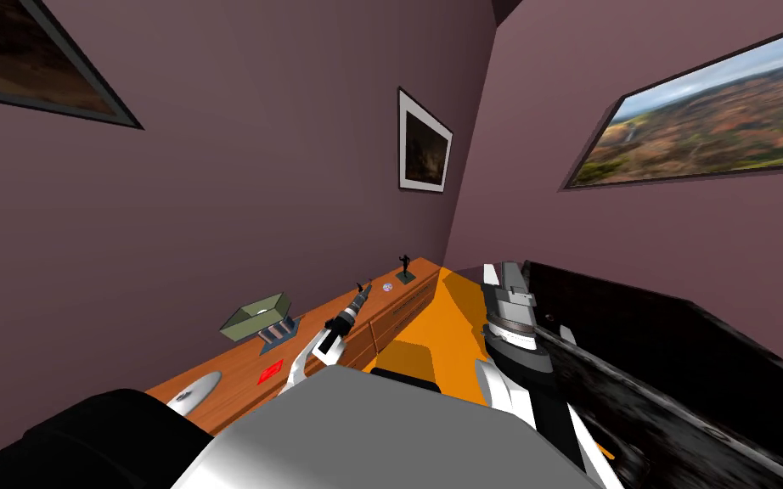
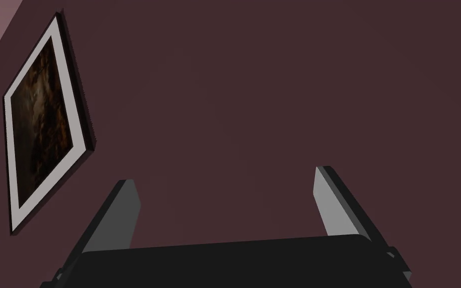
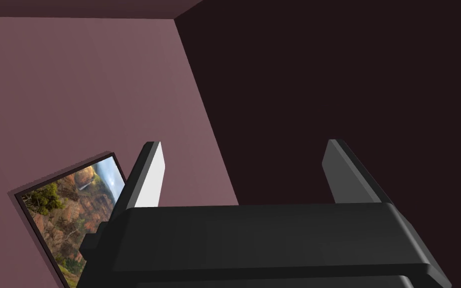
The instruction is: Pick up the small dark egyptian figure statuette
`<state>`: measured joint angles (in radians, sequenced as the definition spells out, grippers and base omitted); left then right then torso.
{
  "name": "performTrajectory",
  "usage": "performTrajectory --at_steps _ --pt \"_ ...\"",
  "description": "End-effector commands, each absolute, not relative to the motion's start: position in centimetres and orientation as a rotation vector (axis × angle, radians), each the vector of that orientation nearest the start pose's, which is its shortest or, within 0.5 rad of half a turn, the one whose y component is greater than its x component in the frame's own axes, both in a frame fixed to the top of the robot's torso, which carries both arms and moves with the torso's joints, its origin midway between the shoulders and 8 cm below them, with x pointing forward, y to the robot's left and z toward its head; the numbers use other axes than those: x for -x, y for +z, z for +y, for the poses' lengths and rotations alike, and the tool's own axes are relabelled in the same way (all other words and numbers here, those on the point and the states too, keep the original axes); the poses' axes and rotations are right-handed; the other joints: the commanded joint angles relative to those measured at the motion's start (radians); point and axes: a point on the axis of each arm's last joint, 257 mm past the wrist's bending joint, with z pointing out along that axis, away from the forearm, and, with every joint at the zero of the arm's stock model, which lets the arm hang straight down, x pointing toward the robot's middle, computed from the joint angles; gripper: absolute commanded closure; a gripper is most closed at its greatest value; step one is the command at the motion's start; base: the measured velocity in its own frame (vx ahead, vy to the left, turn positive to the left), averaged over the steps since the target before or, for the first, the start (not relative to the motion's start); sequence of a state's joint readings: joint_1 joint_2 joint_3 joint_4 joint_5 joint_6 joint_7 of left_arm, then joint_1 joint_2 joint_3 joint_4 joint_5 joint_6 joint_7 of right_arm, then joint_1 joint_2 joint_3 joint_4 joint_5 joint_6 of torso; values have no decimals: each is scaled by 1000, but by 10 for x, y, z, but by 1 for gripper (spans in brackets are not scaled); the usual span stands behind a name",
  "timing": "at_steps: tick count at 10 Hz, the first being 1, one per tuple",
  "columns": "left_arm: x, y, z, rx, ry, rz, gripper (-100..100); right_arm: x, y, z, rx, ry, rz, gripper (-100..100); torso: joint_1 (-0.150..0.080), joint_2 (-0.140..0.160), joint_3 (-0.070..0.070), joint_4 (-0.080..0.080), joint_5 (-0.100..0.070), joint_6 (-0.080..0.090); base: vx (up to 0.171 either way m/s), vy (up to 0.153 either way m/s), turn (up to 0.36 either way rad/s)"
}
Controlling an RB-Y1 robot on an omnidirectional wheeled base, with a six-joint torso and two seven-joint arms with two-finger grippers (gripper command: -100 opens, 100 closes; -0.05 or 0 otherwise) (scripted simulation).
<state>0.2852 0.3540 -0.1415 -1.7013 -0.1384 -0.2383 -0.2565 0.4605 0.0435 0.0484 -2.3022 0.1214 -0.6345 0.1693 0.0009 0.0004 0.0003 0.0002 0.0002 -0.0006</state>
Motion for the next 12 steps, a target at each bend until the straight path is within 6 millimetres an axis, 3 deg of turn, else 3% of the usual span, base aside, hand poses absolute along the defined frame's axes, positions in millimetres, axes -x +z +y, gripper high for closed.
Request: performTrajectory --at_steps 1,6,9,12 --pt "-454 -268 259 525 -787 1567 -100 -319 69 -242 -409 1166 542 0 0 0 0 0 0 0 -9 -4 -131" --pt "-456 -336 295 534 -644 1733 -100 -319 69 -242 -409 1166 542 0 0 -1 -1 0 0 0 1 -2 -121" --pt "-453 -359 311 544 -591 1787 -100 -319 69 -242 -409 1166 542 0 0 -2 -1 0 0 0 12 3 -94" --pt "-449 -392 340 556 -496 1871 -100 -319 69 -242 -409 1166 542 0 1 -2 -1 0 0 0 21 8 -133"
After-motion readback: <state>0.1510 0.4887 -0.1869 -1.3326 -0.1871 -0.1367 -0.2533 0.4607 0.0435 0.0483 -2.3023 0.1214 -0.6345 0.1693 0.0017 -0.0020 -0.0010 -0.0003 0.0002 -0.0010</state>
